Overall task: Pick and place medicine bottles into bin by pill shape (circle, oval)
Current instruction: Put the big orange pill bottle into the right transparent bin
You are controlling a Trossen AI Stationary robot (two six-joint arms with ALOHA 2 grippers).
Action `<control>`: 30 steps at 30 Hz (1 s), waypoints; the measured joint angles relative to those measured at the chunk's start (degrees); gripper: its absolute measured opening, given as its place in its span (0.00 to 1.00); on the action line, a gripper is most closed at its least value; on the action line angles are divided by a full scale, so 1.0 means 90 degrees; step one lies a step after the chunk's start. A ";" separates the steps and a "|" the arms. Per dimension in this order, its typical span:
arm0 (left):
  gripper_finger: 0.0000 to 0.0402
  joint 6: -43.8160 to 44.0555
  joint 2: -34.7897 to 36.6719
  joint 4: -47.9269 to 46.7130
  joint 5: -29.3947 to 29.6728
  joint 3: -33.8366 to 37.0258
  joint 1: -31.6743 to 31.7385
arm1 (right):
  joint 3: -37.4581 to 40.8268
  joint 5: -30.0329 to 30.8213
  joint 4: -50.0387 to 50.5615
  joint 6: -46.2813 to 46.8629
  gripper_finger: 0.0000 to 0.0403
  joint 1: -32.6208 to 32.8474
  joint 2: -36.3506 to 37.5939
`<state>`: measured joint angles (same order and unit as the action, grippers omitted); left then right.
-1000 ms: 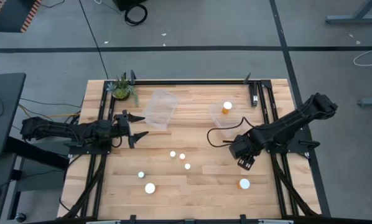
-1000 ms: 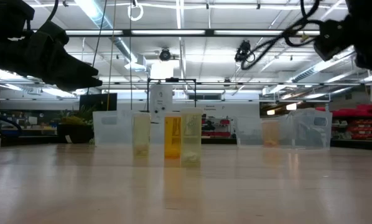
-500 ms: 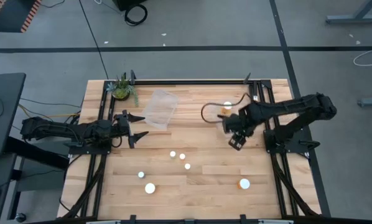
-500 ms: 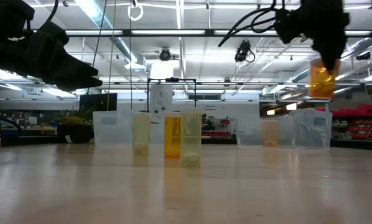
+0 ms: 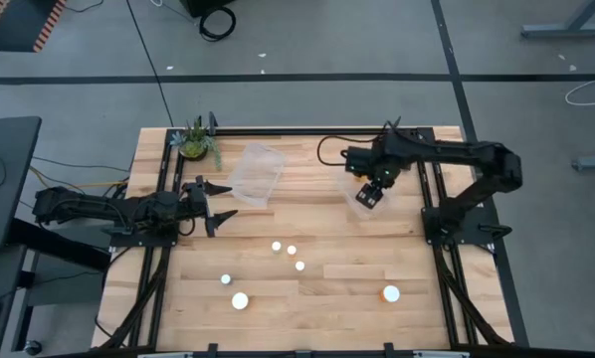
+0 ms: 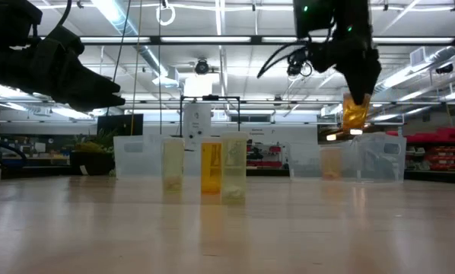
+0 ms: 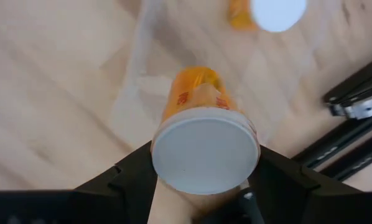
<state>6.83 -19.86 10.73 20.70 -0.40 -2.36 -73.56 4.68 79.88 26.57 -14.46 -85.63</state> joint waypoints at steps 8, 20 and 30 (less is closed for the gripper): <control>0.92 0.0000 0.0002 0.0003 0.0001 0.0001 0.0000 | 0.0002 0.0099 -0.0038 -0.0771 0.58 -0.0575 -0.0939; 0.92 0.0000 0.0000 0.0003 0.0000 0.0000 0.0000 | 0.0267 0.0090 -0.0215 -0.0936 0.59 -0.0700 -0.1449; 0.92 0.0000 0.0002 0.0003 -0.0002 0.0002 -0.0001 | 0.0895 -0.0062 -0.0385 -0.0982 0.59 -0.0697 -0.1437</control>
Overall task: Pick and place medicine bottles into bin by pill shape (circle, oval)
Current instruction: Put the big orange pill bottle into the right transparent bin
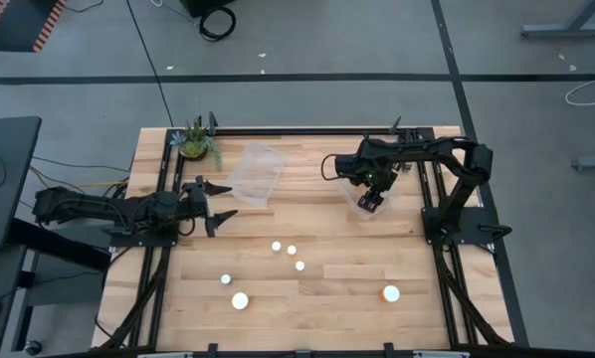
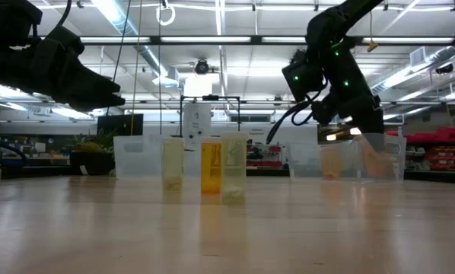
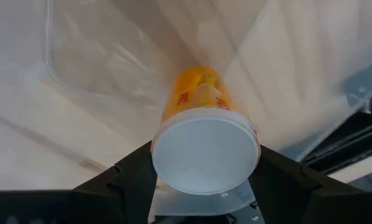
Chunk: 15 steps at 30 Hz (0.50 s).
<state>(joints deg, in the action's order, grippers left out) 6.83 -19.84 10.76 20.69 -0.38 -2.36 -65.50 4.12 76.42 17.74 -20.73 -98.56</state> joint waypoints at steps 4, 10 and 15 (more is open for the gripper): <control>0.92 0.0002 -0.0002 0.0000 0.0000 -0.0002 -0.0001 | 0.0071 -0.0010 -0.0076 0.0000 0.60 0.0000 0.0000; 0.92 0.0001 0.0000 0.0000 0.0001 -0.0001 -0.0001 | 0.0071 -0.0010 -0.0109 0.0000 0.64 0.0000 0.0000; 0.92 0.0000 -0.0002 0.0000 0.0000 0.0000 -0.0001 | -0.0065 -0.0075 -0.0034 0.0000 0.68 0.0000 0.0000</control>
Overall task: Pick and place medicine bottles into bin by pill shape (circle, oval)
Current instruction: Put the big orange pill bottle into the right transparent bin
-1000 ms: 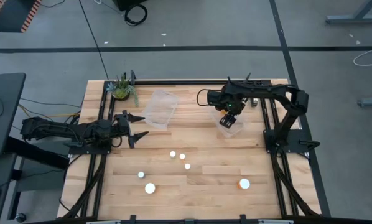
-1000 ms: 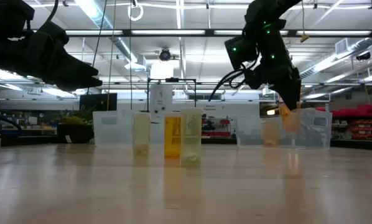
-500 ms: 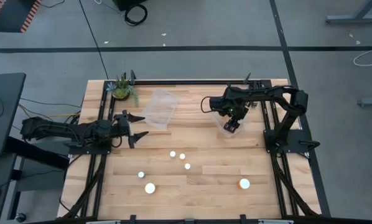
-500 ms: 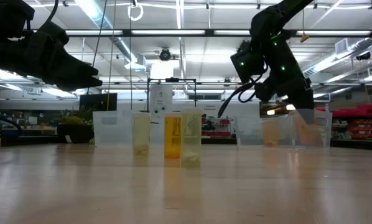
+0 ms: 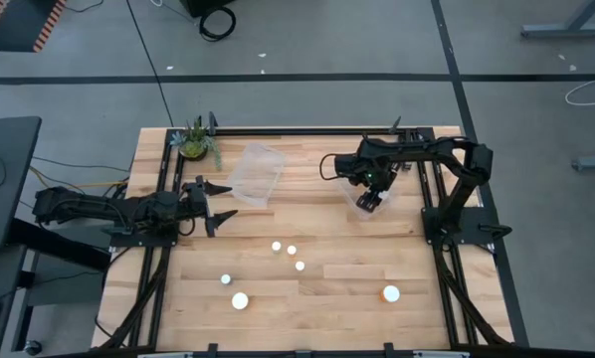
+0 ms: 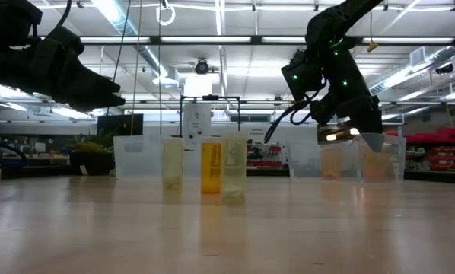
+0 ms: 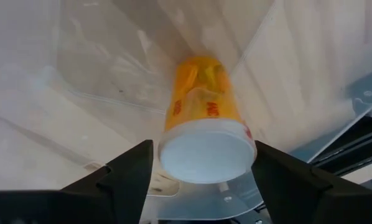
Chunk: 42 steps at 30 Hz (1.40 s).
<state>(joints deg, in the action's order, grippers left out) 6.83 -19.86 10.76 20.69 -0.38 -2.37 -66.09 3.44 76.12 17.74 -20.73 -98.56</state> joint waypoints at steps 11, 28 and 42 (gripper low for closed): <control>0.92 0.0000 0.0000 0.0000 0.0002 -0.0002 0.0000 | -0.0949 0.0153 0.0454 0.0024 0.71 0.0259 0.0000; 0.92 0.0000 0.0000 0.0000 0.0000 -0.0002 0.0002 | -0.1753 0.0136 -0.0579 0.0451 0.71 0.2610 0.0007; 0.92 0.0002 0.0000 0.0000 0.0000 -0.0002 0.0000 | -0.1532 0.0142 -0.1819 0.2933 0.71 0.5175 -0.0232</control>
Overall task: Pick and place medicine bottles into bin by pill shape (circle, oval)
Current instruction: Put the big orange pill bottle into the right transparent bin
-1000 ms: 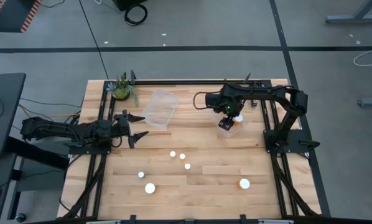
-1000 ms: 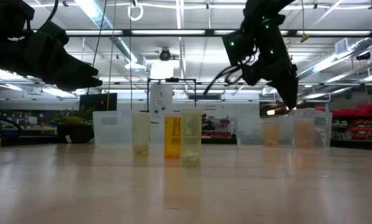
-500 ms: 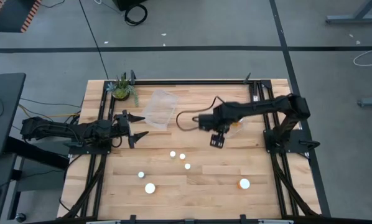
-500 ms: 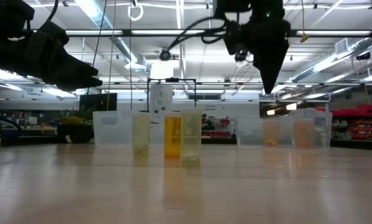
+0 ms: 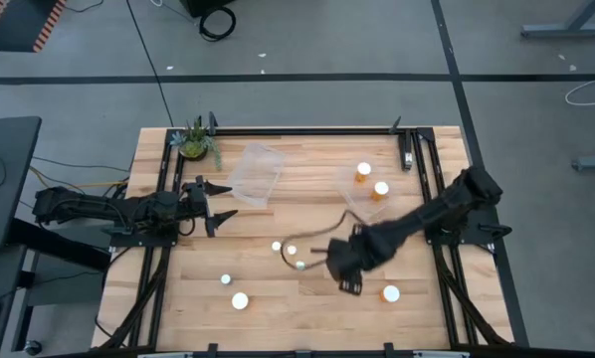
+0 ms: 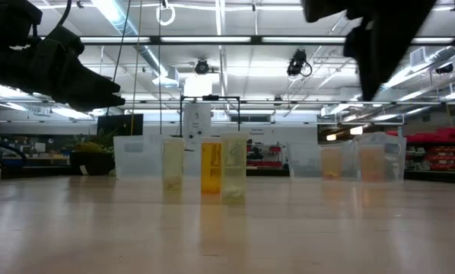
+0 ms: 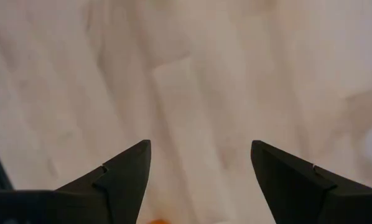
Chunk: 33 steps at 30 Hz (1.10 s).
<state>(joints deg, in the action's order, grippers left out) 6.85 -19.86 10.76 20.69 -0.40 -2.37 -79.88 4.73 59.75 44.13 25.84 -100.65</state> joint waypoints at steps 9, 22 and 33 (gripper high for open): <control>0.92 -0.0002 0.0000 -0.0001 0.0001 0.0001 0.0000 | -0.0038 -0.0548 0.0099 0.1453 0.71 0.0931 -0.0520; 0.92 0.0000 0.0002 -0.0002 0.0001 0.0001 0.0002 | -0.0041 -0.1344 0.0832 0.3486 0.71 0.1809 -0.0249; 0.92 -0.0001 0.0002 -0.0002 0.0000 0.0001 0.0000 | 0.0380 -0.1763 0.0685 0.4979 0.71 0.2560 -0.0247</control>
<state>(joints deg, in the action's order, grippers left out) 6.84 -19.84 10.74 20.69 -0.40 -2.37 -76.46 -11.14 65.92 88.94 48.88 -102.87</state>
